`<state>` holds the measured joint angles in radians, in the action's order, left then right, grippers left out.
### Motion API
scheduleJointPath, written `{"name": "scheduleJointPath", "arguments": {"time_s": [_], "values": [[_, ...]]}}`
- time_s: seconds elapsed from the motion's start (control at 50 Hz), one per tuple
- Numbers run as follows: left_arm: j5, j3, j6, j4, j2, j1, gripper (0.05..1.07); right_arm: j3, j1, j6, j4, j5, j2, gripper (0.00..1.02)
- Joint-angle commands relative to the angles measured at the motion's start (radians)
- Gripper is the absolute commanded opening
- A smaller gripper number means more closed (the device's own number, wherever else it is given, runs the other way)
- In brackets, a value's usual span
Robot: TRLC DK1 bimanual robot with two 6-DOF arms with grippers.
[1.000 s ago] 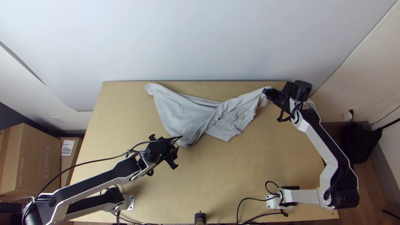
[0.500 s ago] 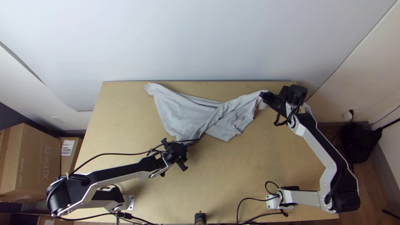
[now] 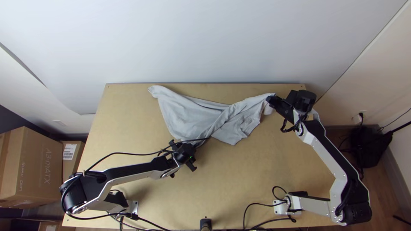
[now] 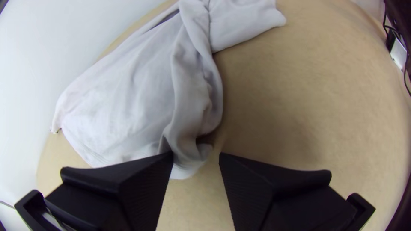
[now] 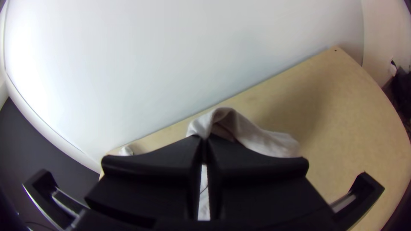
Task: Fold the t-shirt
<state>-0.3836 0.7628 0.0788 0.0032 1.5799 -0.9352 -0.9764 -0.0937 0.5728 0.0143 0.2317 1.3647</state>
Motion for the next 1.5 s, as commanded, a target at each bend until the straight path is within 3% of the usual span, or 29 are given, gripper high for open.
{"name": "scheduleJointPath", "arguments": {"time_s": [0.0,0.22,0.28,0.34,0.36,0.54,0.78,0.92,1.24,1.48], "values": [[-0.012,0.04,-0.019,0.012,0.032,0.019,0.61,0.027,-0.014,0.018,-0.016,-0.006,-0.027,0.02],[-0.012,0.075,-0.034,0.012,0.069,0.039,0.61,0.039,-0.028,0.016,-0.016,-0.008,-0.03,0.02],[-0.012,0.073,-0.04,0.012,0.072,0.039,0.43,0.042,-0.029,0.016,-0.016,-0.008,-0.033,0.02],[-0.012,0.061,-0.048,0.047,0.068,0.038,0.12,0.047,-0.031,0.018,-0.016,-0.008,-0.039,0.02],[-0.012,0.056,-0.048,0.057,0.066,0.039,0.07,0.048,-0.031,0.018,-0.016,-0.008,-0.039,0.02],[-0.009,0.05,-0.054,0.001,0.017,0.078,0.08,0.062,-0.029,0.021,-0.014,-0.008,-0.064,0.02],[0.118,0.176,-0.235,-0.206,-0.103,0.312,0.08,0.042,-0.023,0.01,0.082,-0.008,-0.101,0.02],[0.183,0.262,-0.29,-0.284,-0.146,0.461,0.08,-0.03,-0.023,-0.05,0.214,-0.008,-0.115,0.02],[0.293,0.483,-0.295,-0.394,-0.262,0.71,0.08,-0.51,-0.072,-0.194,0.536,-0.002,0.02,0.02],[0.331,0.733,-0.252,-0.43,-0.267,0.843,0.08,-0.929,-0.072,-0.231,0.671,-0.002,0.212,0.02]]}}
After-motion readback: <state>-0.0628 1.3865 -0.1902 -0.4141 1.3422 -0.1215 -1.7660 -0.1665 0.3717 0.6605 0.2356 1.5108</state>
